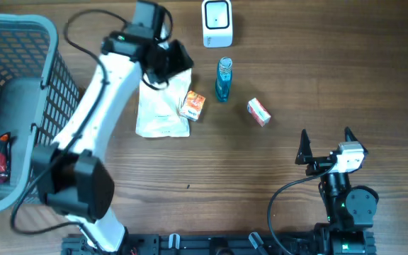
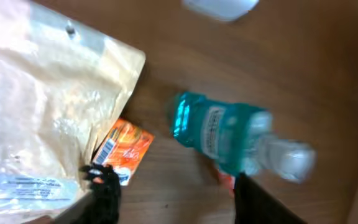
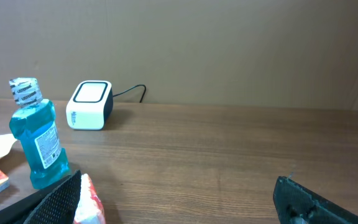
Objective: Scan the item barcode
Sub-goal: 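Lower the tissue pack beside the clear bag and open the left gripper, then swing the left gripper back down into the basket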
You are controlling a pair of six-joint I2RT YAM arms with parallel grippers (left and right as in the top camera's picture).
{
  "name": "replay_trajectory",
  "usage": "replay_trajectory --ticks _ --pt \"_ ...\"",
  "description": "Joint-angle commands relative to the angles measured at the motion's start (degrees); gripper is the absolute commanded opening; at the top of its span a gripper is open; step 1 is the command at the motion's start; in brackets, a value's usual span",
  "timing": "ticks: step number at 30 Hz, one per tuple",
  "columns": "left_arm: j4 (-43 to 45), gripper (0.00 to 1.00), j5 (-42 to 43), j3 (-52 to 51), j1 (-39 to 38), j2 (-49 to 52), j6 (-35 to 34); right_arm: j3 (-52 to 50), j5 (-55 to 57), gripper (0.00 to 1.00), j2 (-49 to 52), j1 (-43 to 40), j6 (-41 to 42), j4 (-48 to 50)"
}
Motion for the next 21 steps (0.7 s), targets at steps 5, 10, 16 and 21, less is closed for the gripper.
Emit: replay_trajectory --ticks 5,10,16,21 --pt "-14.62 0.86 -26.05 17.92 4.31 -12.07 7.34 -0.07 0.57 1.0 -0.15 0.28 0.28 0.11" --pt "-17.03 0.98 -49.24 18.38 14.25 -16.83 7.3 -0.07 0.57 1.0 -0.15 0.28 0.26 0.09" --pt "-18.6 1.0 -51.74 18.27 32.52 -14.88 7.06 -0.07 0.57 1.0 -0.15 0.28 0.28 0.11" --pt "-21.88 1.0 -51.23 18.27 41.2 -12.24 6.99 -0.07 0.57 1.0 -0.15 0.28 0.26 0.11"
